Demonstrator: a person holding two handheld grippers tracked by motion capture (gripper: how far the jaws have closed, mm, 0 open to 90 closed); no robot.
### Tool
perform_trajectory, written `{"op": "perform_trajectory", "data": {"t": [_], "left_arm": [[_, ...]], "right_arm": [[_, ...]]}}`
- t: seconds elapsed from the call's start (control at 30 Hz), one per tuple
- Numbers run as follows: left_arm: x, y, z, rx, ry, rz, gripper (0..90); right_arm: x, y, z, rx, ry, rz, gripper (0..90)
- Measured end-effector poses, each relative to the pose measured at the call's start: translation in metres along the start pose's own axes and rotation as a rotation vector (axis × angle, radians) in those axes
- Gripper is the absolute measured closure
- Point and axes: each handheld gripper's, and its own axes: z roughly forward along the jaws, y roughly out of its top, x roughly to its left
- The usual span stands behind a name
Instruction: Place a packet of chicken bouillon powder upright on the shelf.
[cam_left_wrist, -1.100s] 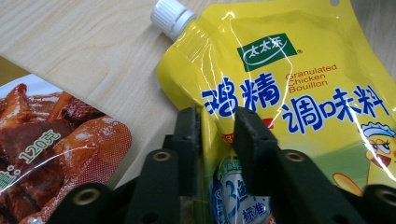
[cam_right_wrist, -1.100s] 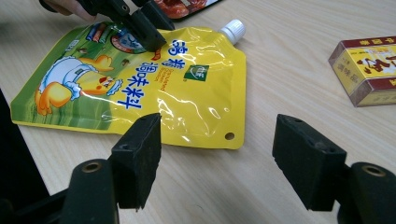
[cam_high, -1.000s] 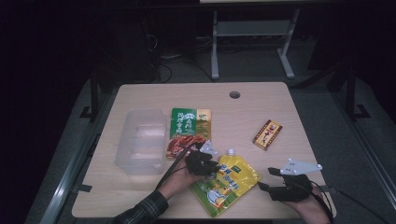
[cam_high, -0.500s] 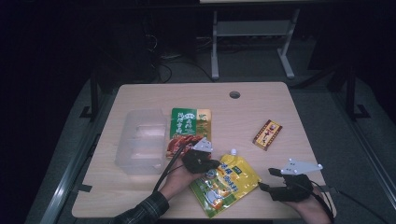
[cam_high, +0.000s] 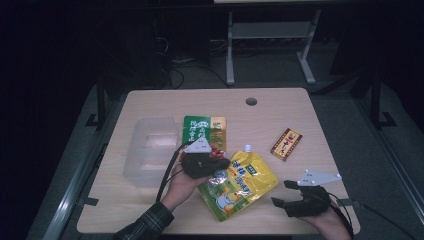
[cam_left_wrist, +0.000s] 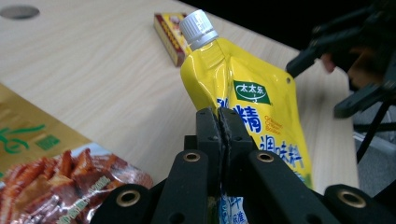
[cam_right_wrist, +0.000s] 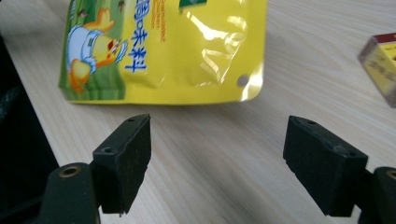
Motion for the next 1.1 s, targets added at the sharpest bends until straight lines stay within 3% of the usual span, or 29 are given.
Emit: {"op": "perform_trajectory", "data": {"t": [0.17, 0.4, 0.5, 0.6, 0.73, 0.8, 0.83, 0.87, 0.9, 0.93, 0.97, 1.1], "left_arm": [[-0.001, 0.005, -0.011, -0.05, -0.013, -0.012, 88.4], [-0.005, 0.009, -0.015, -0.079, -0.026, -0.008, 88.4], [-0.007, 0.012, -0.018, -0.096, -0.033, -0.002, 88.3], [-0.008, 0.013, -0.02, -0.108, -0.029, -0.002, 88.3], [-0.007, 0.014, -0.023, -0.124, -0.025, -0.004, 88.3], [-0.007, 0.014, -0.023, -0.128, -0.023, -0.006, 88.3], [-0.006, 0.014, -0.024, -0.131, -0.015, -0.004, 88.3], [-0.006, 0.014, -0.024, -0.131, -0.015, -0.004, 88.3], [-0.006, 0.014, -0.025, -0.134, -0.013, -0.006, 88.3], [-0.005, 0.014, -0.025, -0.136, -0.013, -0.006, 88.3], [-0.005, 0.014, -0.027, -0.144, -0.012, -0.01, 88.3], [-0.005, 0.015, -0.03, -0.167, -0.011, -0.017, 88.5]], "right_arm": [[0.0, 0.007, 0.01, -0.042, 0.06, 0.013, 22.0], [-0.005, 0.022, 0.027, -0.092, 0.122, 0.013, 23.6], [-0.011, 0.03, 0.035, -0.147, 0.176, 0.045, 26.7], [-0.014, 0.033, 0.041, -0.156, 0.198, 0.056, 28.6], [-0.02, 0.035, 0.053, -0.145, 0.263, 0.084, 41.0], [-0.021, 0.036, 0.055, -0.148, 0.287, 0.083, 52.2], [-0.021, 0.037, 0.055, -0.161, 0.3, 0.085, 58.5], [-0.021, 0.037, 0.055, -0.161, 0.3, 0.085, 58.5], [-0.021, 0.039, 0.053, -0.169, 0.312, 0.089, 67.2], [-0.021, 0.039, 0.053, -0.169, 0.312, 0.089, 67.2], [-0.021, 0.04, 0.05, -0.181, 0.321, 0.089, 75.2], [-0.021, 0.046, 0.042, -0.213, 0.357, 0.081, 85.1]]}}
